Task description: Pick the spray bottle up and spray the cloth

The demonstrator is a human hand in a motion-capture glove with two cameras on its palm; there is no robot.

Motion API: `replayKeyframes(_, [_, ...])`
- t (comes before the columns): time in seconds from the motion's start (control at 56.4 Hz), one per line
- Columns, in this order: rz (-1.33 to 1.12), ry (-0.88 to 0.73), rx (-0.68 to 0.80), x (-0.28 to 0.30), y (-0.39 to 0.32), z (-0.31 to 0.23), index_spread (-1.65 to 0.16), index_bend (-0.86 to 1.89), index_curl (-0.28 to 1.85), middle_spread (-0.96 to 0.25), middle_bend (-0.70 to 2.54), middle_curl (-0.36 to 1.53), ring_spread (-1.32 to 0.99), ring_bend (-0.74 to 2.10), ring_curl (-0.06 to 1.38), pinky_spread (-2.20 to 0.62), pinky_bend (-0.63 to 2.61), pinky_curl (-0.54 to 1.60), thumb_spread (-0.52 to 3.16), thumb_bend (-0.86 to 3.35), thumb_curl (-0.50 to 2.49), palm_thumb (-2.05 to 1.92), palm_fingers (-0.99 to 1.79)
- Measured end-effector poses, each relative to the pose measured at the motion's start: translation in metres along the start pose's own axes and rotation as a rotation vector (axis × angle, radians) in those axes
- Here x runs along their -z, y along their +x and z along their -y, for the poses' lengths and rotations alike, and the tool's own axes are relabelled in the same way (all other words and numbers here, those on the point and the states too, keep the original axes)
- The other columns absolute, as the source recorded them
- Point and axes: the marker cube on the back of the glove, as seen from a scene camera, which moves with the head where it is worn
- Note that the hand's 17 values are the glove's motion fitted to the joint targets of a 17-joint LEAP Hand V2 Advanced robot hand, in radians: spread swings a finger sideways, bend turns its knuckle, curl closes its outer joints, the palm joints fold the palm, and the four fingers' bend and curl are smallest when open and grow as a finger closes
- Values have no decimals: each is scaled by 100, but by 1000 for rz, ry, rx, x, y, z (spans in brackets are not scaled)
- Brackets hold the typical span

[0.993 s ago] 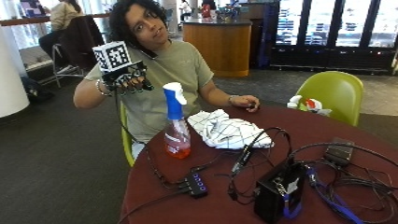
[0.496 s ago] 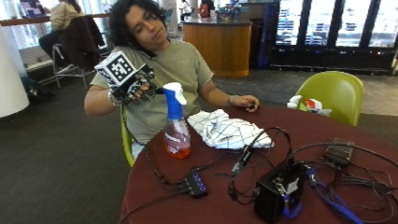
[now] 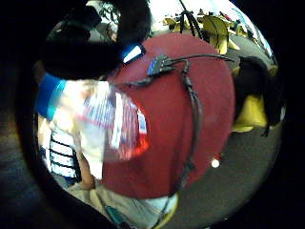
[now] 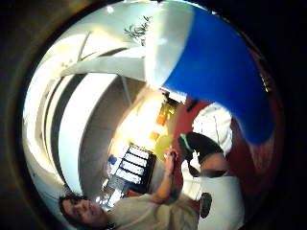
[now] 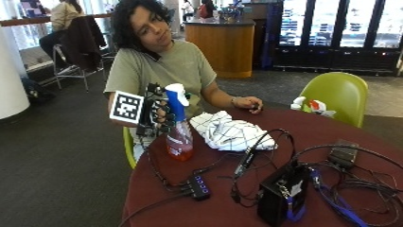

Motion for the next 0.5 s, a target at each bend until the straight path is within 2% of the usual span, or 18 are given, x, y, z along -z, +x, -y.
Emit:
replayKeyframes(0.071, [105,84,10,-12,7,11,-20,8,18,3,25,35,-4,51,37,17,43,37,93,-3,42,76,43])
replayKeyframes(0.142, [123,54,53,-20,13,7,-20,8,17,1,26,36,-5,56,38,15,43,37,90,-4,42,75,50])
replayKeyframes(0.213, [95,195,50,-30,14,23,-20,6,17,0,26,36,-6,60,39,12,45,37,88,-4,41,74,55])
replayKeyframes(0.266, [80,233,65,-35,14,31,-21,7,16,-1,26,36,-7,61,39,11,44,37,87,-4,41,74,59])
replayKeyframes(0.408, [57,294,68,-49,15,58,-21,10,17,-3,28,37,-11,68,40,6,39,35,86,-3,41,73,78])
replayKeyframes(0.496, [65,258,65,-53,12,58,-22,17,21,-5,31,39,-13,67,40,3,32,34,85,-2,41,76,95])
